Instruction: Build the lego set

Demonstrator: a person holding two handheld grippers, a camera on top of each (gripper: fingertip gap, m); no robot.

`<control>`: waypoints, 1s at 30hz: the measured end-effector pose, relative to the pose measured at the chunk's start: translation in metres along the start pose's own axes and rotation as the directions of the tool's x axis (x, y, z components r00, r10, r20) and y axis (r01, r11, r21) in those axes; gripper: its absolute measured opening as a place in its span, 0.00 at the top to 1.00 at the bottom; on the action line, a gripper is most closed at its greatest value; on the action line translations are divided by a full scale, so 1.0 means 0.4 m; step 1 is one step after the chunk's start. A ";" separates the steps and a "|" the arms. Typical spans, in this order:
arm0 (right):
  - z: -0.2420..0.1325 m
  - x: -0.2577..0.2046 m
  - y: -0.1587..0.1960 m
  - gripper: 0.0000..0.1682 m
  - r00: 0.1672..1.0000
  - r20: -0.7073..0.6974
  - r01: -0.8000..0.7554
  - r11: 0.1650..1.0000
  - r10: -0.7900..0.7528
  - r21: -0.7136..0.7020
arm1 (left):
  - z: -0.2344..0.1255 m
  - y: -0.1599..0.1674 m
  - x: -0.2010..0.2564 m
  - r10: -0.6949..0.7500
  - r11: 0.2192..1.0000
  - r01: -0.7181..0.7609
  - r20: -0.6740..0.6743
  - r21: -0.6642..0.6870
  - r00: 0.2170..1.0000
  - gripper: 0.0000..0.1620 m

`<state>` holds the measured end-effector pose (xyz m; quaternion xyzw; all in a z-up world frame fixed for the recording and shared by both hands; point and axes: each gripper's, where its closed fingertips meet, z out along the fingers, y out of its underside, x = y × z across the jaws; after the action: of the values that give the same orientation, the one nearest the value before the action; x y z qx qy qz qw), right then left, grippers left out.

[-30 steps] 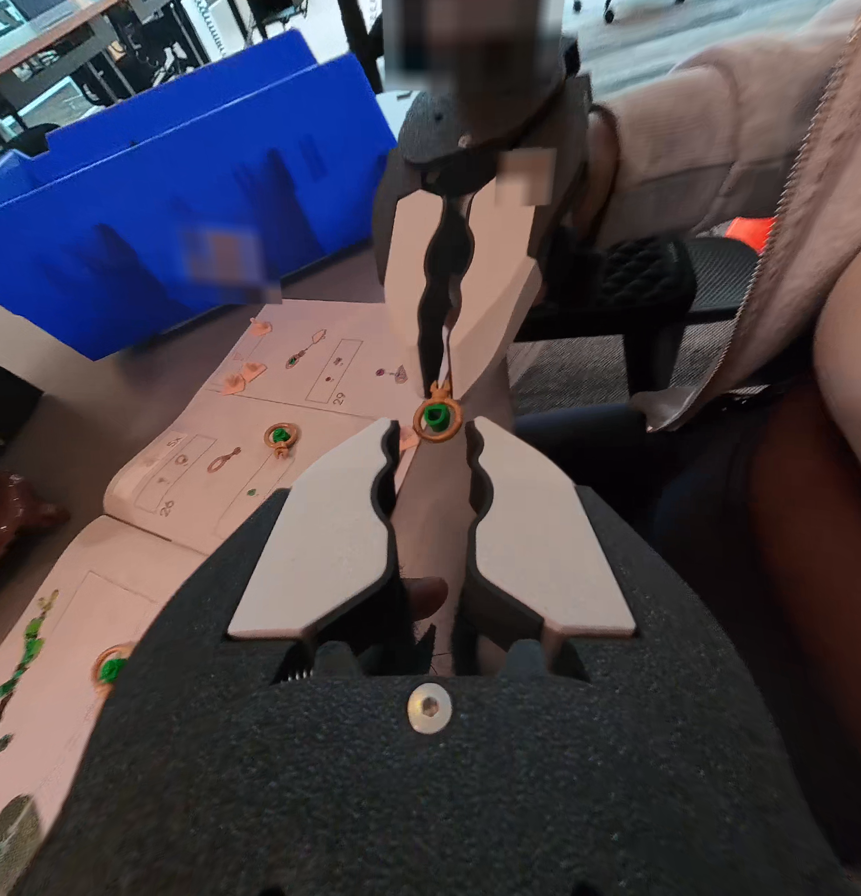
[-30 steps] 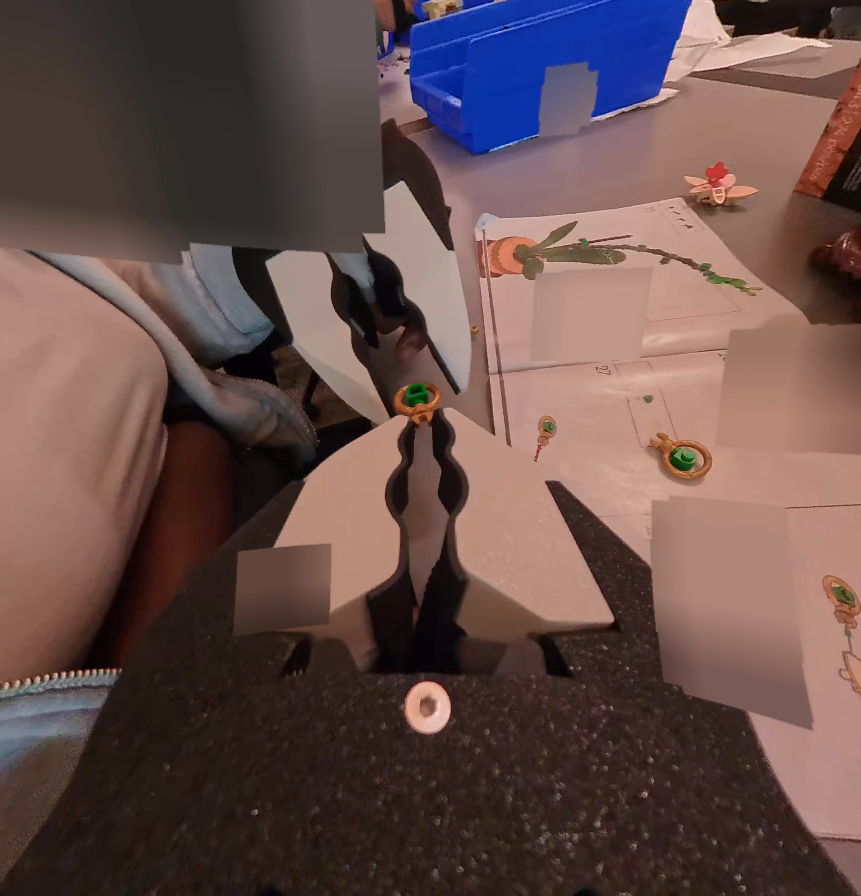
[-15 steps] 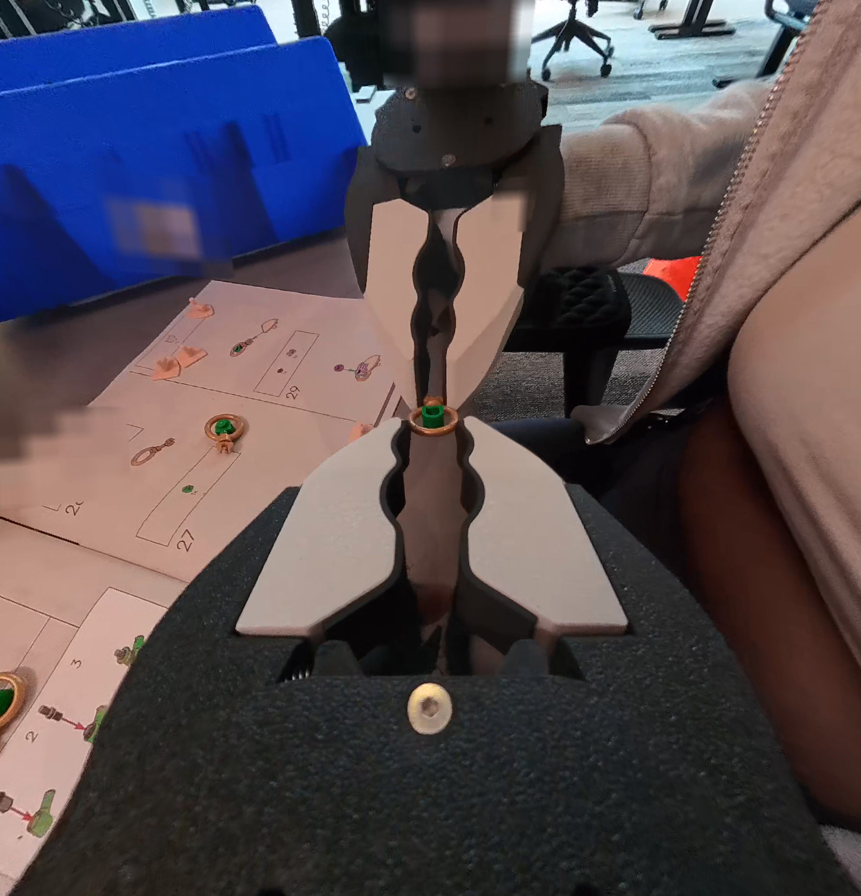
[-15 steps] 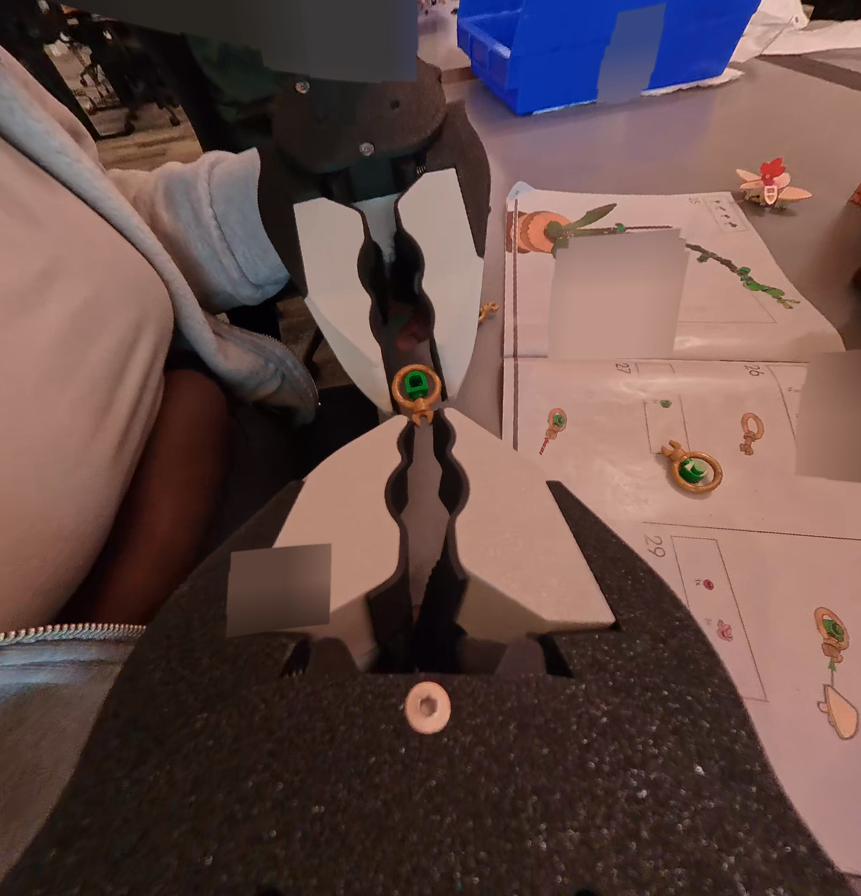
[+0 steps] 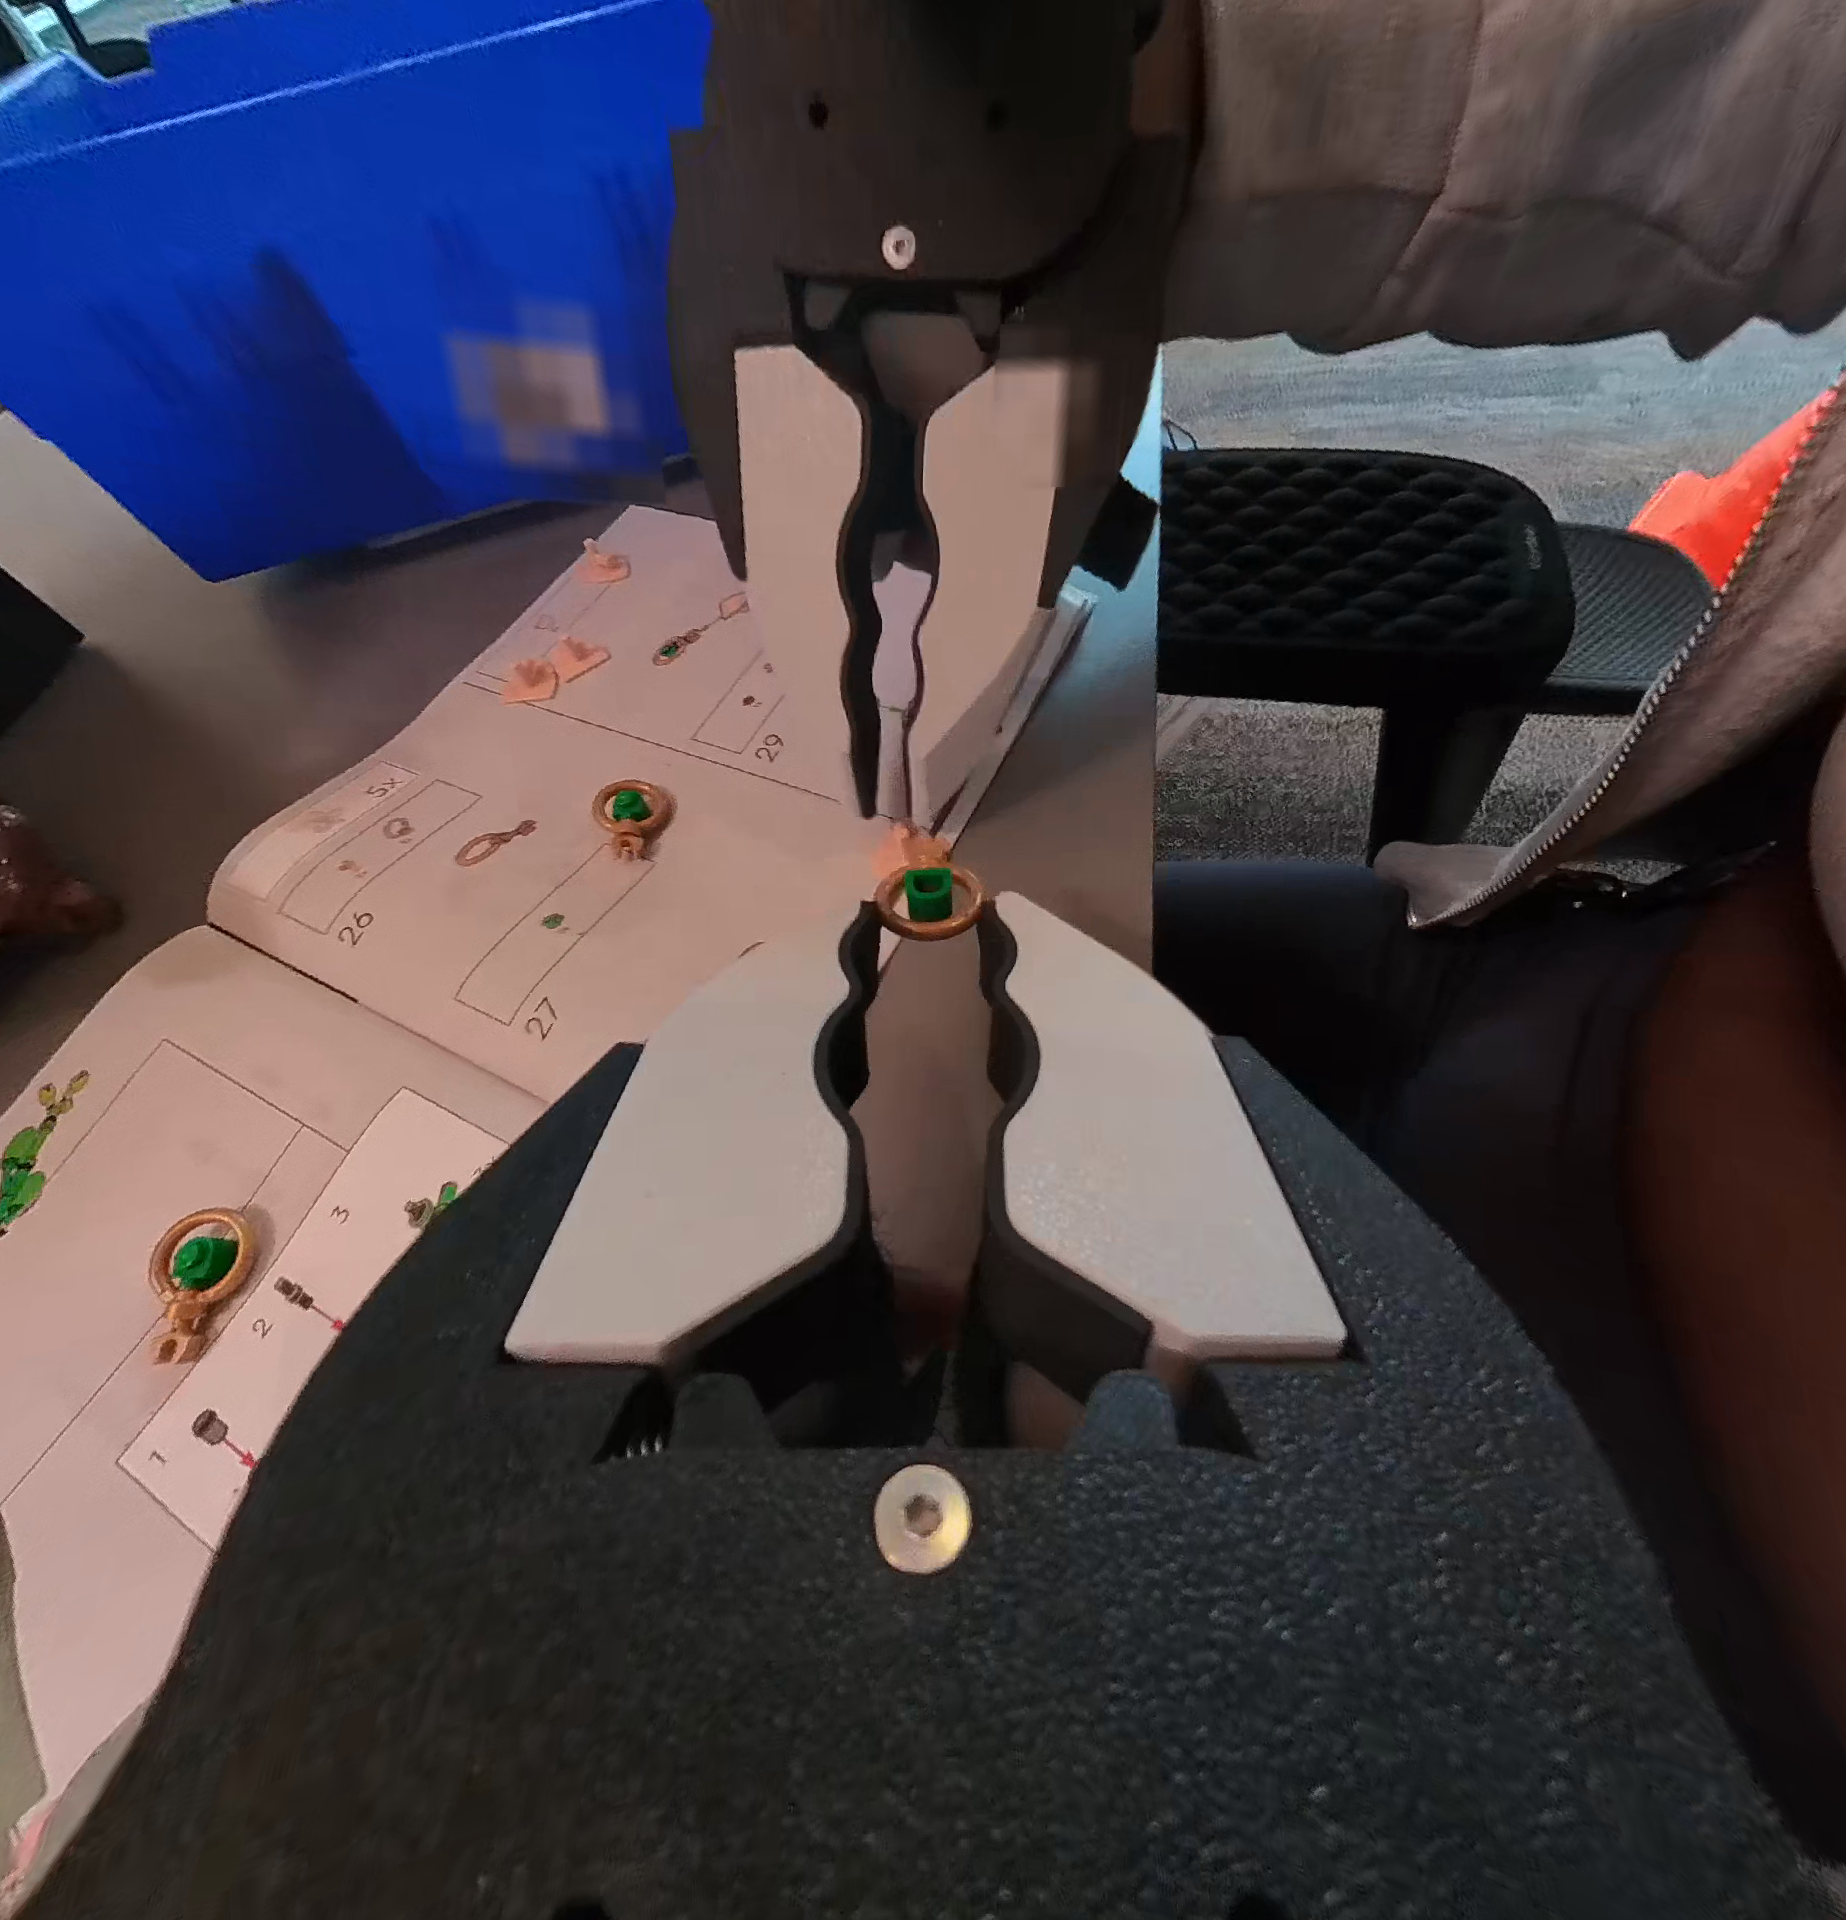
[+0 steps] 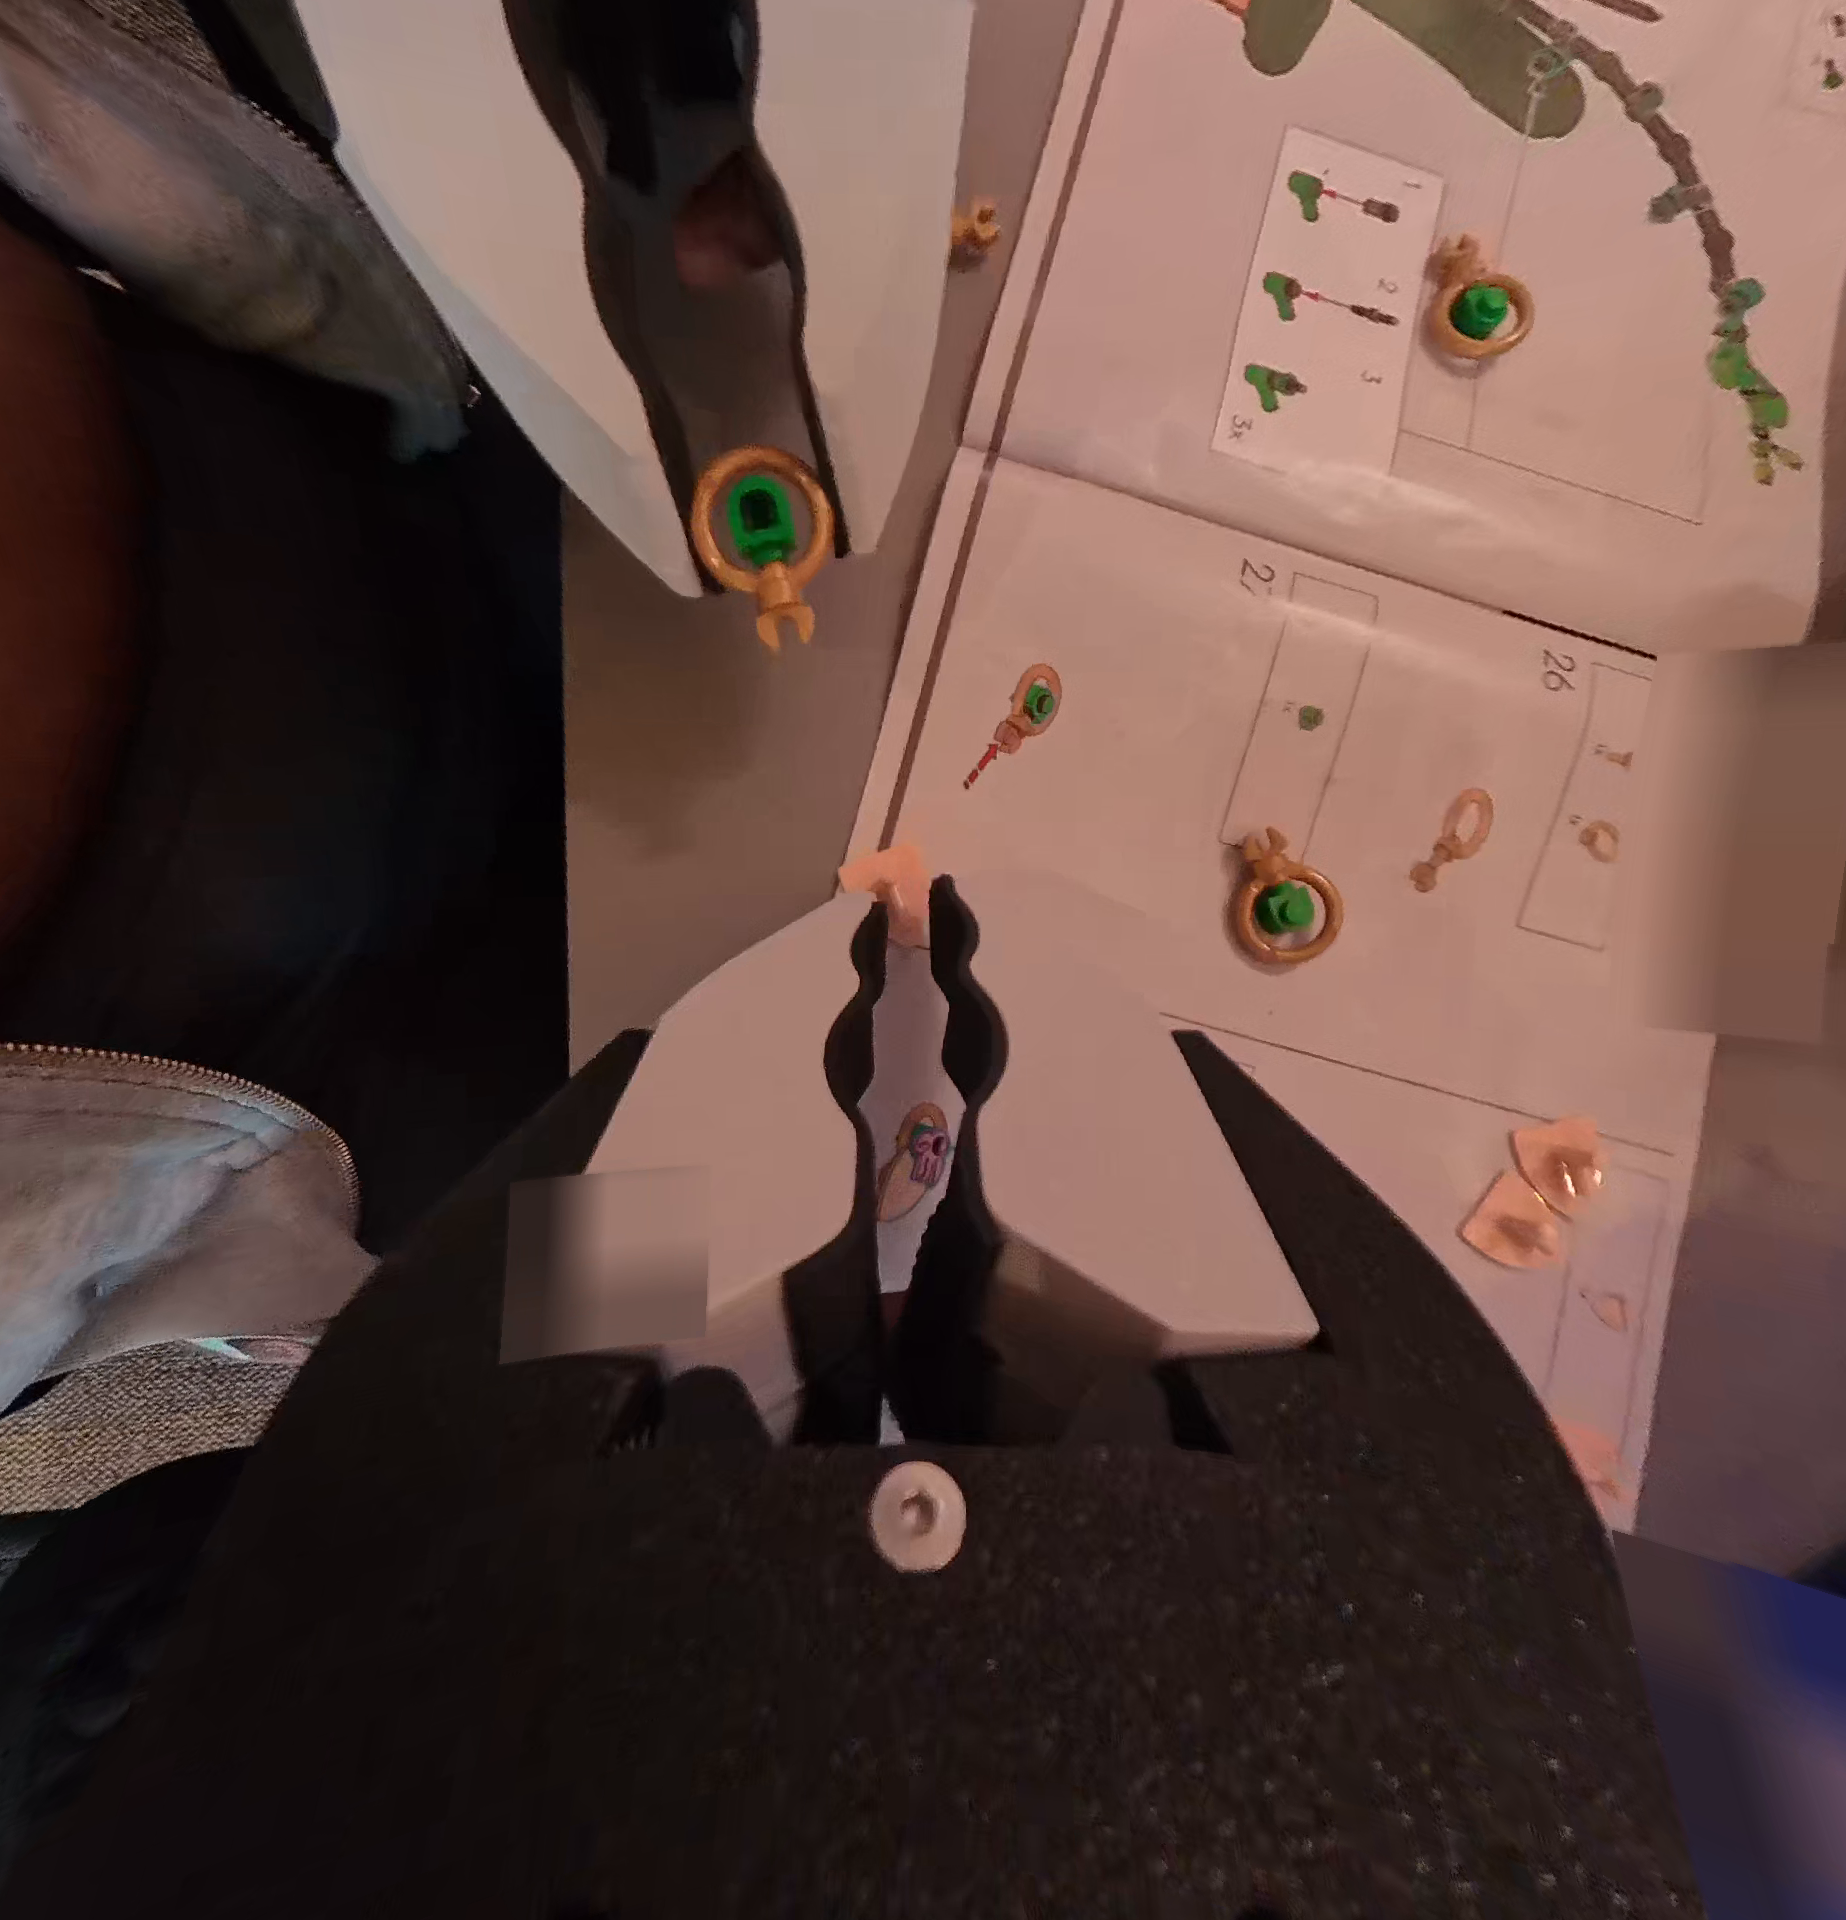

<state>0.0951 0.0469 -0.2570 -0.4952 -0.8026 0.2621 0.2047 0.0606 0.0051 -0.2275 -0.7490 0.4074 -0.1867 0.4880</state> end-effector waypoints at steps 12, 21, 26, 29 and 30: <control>-0.030 0.014 -0.068 1.00 0.987 -0.031 -0.150 0.968 0.160 0.203 | 0.026 0.021 -0.040 0.038 0.995 -0.024 0.144 -0.102 0.989 0.89; -0.018 0.003 -0.072 1.00 0.990 -0.101 -0.078 0.975 0.100 0.210 | 0.034 0.005 -0.034 0.051 0.996 -0.041 0.137 -0.074 0.989 0.89; -0.022 -0.003 -0.075 1.00 0.991 -0.095 -0.071 0.969 0.096 0.238 | 0.032 0.003 -0.026 0.064 0.996 -0.056 0.122 -0.066 0.990 0.89; -0.020 -0.005 -0.074 1.00 0.992 -0.090 -0.066 0.969 0.090 0.238 | 0.036 0.005 -0.022 0.072 0.995 -0.064 0.111 -0.077 0.991 0.89; -0.020 -0.006 -0.074 1.00 0.992 -0.088 -0.067 0.969 0.090 0.237 | 0.036 0.005 -0.022 0.073 0.995 -0.065 0.109 -0.077 0.991 0.89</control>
<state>0.0806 0.0354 -0.2327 -0.5113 -0.7350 0.3378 0.2902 0.0643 0.0200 -0.2349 -0.7612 0.4116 -0.1123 0.4884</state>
